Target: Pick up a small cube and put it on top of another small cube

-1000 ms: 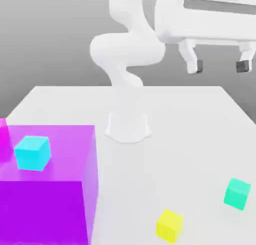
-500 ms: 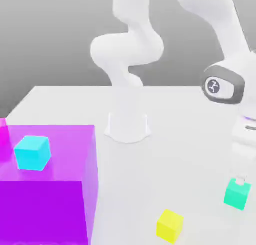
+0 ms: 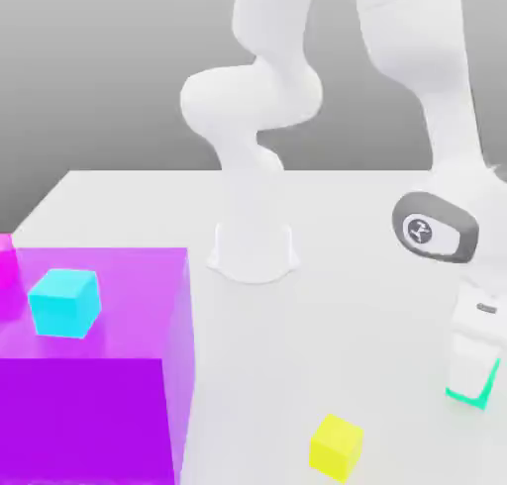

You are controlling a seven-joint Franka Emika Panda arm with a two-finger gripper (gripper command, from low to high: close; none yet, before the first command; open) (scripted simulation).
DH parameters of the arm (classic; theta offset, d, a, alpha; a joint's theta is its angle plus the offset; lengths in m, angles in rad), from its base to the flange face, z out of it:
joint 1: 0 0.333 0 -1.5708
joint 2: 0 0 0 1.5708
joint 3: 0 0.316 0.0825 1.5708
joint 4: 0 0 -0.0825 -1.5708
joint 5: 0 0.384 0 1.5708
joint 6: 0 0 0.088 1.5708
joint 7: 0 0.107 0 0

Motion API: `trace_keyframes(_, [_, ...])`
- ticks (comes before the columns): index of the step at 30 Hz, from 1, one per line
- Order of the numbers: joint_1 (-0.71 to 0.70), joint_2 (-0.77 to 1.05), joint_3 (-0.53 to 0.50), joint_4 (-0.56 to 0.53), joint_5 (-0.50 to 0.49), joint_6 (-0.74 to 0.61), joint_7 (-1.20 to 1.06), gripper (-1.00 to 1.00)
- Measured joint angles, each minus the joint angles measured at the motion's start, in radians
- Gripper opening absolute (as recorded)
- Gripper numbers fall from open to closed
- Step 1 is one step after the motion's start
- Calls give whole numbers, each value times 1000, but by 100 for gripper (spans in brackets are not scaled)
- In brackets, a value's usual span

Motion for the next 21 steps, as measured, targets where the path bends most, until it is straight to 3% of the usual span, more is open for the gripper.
trace_keyframes(12, [-278, -170, -121, -2, 147, -158, -457, -100])
trace_keyframes(17, [-309, -64, -152, 5, 141, -58, -506, -100])
trace_keyframes(18, [-305, -32, -159, 7, 133, -28, -500, 100])
trace_keyframes(21, [-305, -32, -159, 7, 133, -28, -500, 100])
